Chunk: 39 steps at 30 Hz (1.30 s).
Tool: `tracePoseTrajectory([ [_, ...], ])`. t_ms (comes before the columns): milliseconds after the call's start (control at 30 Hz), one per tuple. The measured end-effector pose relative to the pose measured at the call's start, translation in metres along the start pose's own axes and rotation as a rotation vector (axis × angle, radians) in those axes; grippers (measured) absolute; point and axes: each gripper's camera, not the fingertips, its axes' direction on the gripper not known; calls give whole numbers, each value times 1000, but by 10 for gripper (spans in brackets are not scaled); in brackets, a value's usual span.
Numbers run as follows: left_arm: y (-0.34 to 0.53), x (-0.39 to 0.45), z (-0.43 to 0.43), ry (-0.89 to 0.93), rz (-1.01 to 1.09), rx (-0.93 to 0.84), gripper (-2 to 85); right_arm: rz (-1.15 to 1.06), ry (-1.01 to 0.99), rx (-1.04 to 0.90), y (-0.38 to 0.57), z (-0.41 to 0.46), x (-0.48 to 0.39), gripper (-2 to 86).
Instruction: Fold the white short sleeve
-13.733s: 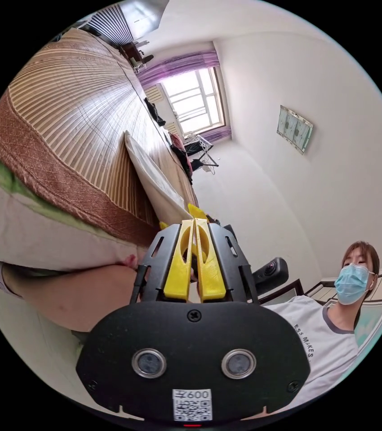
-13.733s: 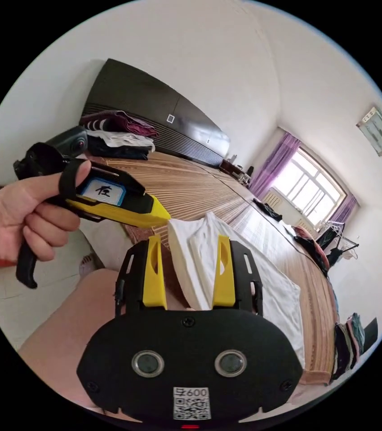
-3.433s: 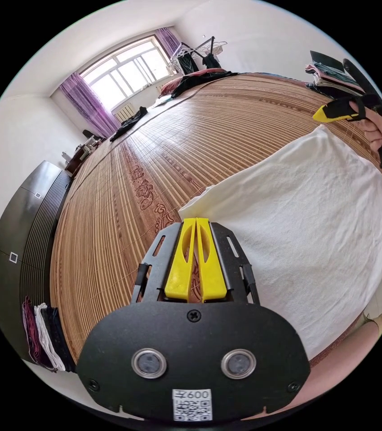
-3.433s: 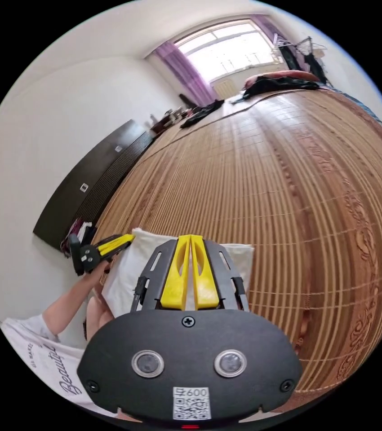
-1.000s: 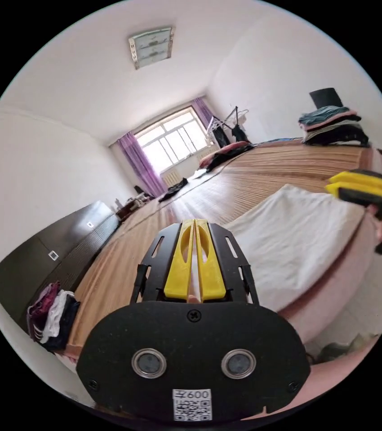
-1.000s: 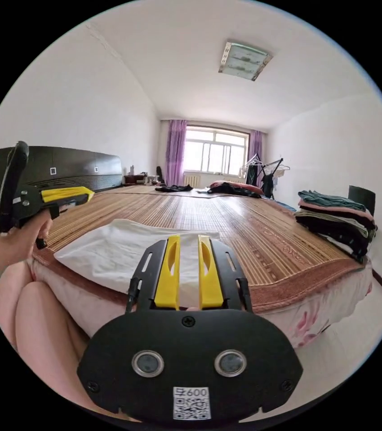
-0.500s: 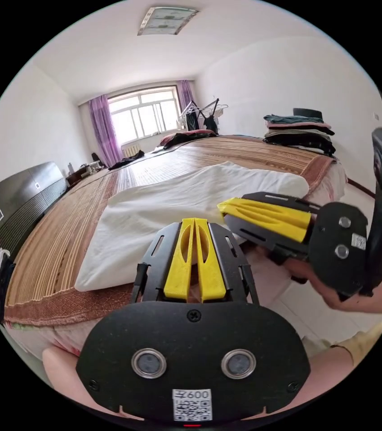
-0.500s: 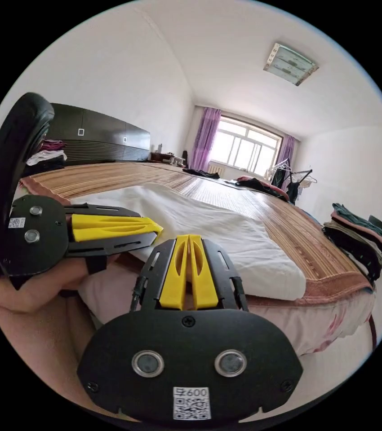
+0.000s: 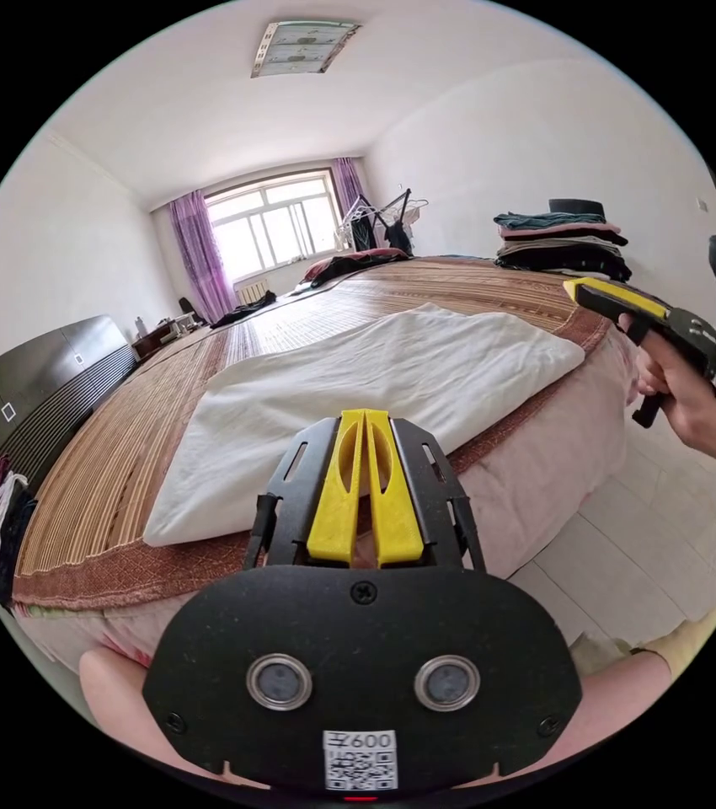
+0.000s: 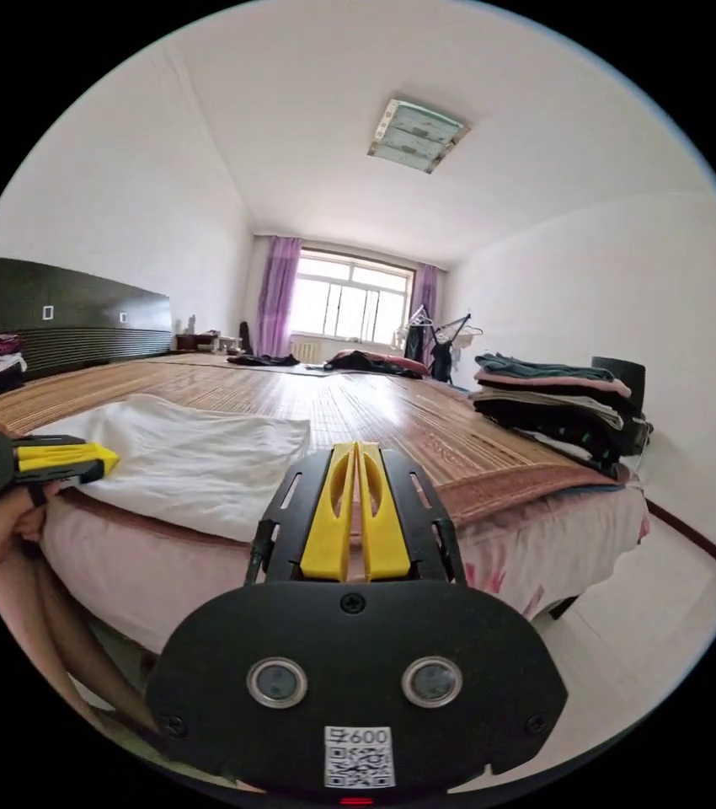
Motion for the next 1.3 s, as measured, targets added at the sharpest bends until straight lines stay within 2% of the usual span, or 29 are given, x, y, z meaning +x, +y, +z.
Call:
tracePoseTrajectory([
  [67,-5,-3,-6,-2,-4,3,4,-62,-114,12,-4,9,-35,-8],
  [167,-12,-8,-14,0,-1,7,4,-30,-259,-6,-12,30,-70,-8],
  [300,-20,-19,-24,18,-10,14,7,-12,-301,-55,-16,61,-90,-8],
  [367,-26,-27,-29,30,-17,18,12,55,-269,-38,-11,74,-68,-8],
  [433,-31,-34,-32,39,-25,20,11,121,-276,-107,-4,92,-39,-8],
  [467,-34,-38,-35,46,-28,20,8,149,-293,-137,3,103,-17,-8],
  [533,-40,-46,-39,51,-52,22,7,208,-398,-61,15,105,18,-8],
  [600,-46,-55,-43,60,-65,16,7,216,-439,-46,21,110,39,-8],
  [700,-52,-73,-55,71,-113,25,6,173,-349,-24,23,113,48,-8],
  [800,-56,-95,-63,91,-150,38,6,206,-353,-9,26,122,62,-8],
  [900,-53,-127,-74,87,-233,58,5,225,-396,4,28,132,80,-8],
  [1000,-36,-182,-89,137,-413,69,4,221,-397,5,27,139,88,-8],
  [1100,-10,-228,-95,287,-595,89,2,228,-393,9,27,146,94,-8],
  [1167,22,-261,-104,326,-825,171,0,237,-395,8,26,151,98,-8],
  [1233,38,-275,-111,315,-927,227,0,241,-399,5,25,155,100,-8],
  [1300,26,-269,-118,250,-868,201,0,242,-402,3,24,158,102,-8],
])
